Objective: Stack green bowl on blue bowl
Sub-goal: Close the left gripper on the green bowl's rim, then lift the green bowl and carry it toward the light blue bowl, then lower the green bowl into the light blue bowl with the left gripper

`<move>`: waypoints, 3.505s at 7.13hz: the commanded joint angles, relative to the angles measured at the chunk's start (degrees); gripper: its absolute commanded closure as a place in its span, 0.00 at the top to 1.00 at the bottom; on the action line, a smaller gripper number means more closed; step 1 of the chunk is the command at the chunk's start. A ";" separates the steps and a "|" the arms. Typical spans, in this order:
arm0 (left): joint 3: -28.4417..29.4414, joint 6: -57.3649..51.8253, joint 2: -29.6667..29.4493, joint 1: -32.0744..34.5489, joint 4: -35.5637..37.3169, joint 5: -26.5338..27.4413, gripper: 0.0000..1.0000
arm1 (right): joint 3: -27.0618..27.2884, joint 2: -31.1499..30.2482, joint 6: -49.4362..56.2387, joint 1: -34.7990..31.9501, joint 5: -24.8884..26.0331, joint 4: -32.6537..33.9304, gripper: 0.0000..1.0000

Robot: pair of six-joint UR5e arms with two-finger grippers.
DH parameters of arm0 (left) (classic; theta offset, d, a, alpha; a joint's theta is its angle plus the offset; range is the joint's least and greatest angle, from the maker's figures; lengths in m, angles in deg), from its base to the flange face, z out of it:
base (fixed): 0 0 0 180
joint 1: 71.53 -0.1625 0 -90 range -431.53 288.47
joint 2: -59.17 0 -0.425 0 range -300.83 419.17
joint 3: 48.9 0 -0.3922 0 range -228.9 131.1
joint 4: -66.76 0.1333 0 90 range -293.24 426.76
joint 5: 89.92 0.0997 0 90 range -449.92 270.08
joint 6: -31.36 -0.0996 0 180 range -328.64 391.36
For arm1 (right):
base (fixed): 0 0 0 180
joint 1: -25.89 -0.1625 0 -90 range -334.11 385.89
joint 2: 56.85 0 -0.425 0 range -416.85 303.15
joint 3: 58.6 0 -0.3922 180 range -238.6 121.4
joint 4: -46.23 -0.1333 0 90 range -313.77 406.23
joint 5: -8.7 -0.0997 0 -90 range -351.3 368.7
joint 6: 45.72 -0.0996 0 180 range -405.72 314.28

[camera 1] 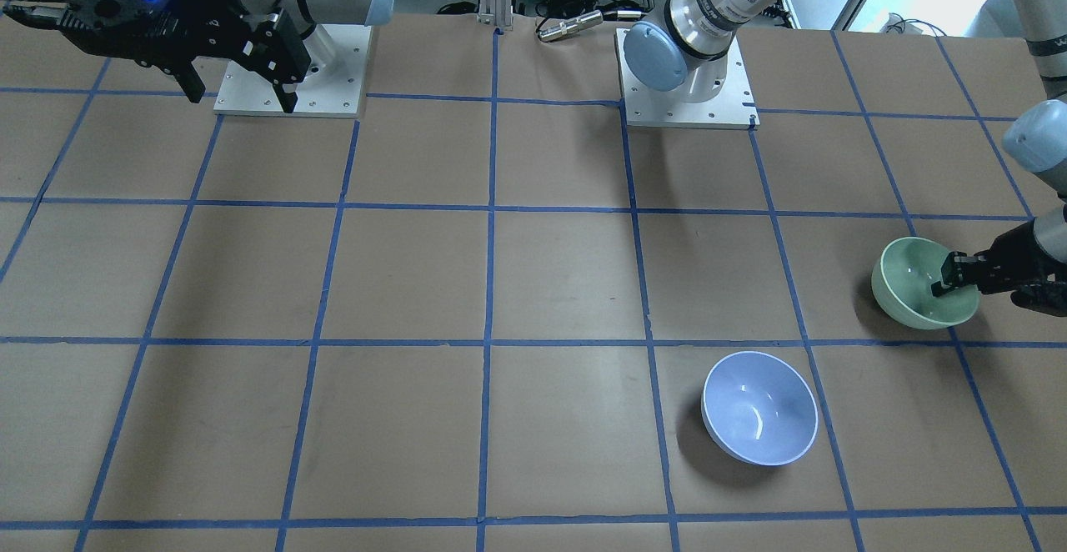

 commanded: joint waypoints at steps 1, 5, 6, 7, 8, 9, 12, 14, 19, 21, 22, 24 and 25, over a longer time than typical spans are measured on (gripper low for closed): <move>-0.63 0.17 0.00 -0.48 0.05 -0.46 0.00 | 0.04 0.00 0.00 0.00 0.00 -0.04 1.00; -0.45 0.70 0.35 -0.48 0.05 -1.60 0.00 | -0.05 0.00 0.00 0.00 0.00 0.05 1.00; -0.45 0.70 0.44 -0.48 0.05 -1.69 0.00 | -0.05 0.00 0.00 0.00 0.00 0.05 1.00; -0.45 0.79 0.52 -0.48 -0.03 -2.13 0.00 | -0.05 0.00 0.00 0.00 0.00 -0.04 1.00; -0.45 1.83 1.31 -0.48 -0.21 -2.48 0.00 | 0.04 0.00 0.00 0.00 0.00 0.05 1.00; -0.10 3.15 1.66 -0.48 -2.21 -2.66 0.00 | 0.04 0.00 0.00 0.00 0.00 -0.04 1.00; 0.69 5.61 3.94 0.05 -5.55 -4.33 0.00 | -0.05 0.00 0.00 0.00 0.00 0.05 1.00; 3.49 9.20 4.92 0.84 -10.47 -6.00 0.00 | 0.04 0.00 0.00 0.00 0.00 0.05 1.00; 7.63 34.22 4.57 14.62 -12.51 -15.48 0.00 | 0.04 0.00 0.00 0.00 0.00 -0.04 1.00; 8.68 41.18 4.22 20.41 -11.47 -18.12 0.00 | -0.05 0.00 0.00 0.00 0.00 -0.04 1.00; 10.61 43.57 3.26 22.53 -11.46 -18.21 0.00 | -0.05 0.00 0.00 0.00 0.00 -0.04 1.00; 11.24 49.10 1.77 25.61 -6.67 -18.04 0.00 | -0.05 0.00 0.00 0.00 0.00 0.05 1.00; 11.33 52.26 1.06 27.97 -4.19 -17.78 0.00 | 0.04 0.00 0.00 0.00 0.00 0.05 1.00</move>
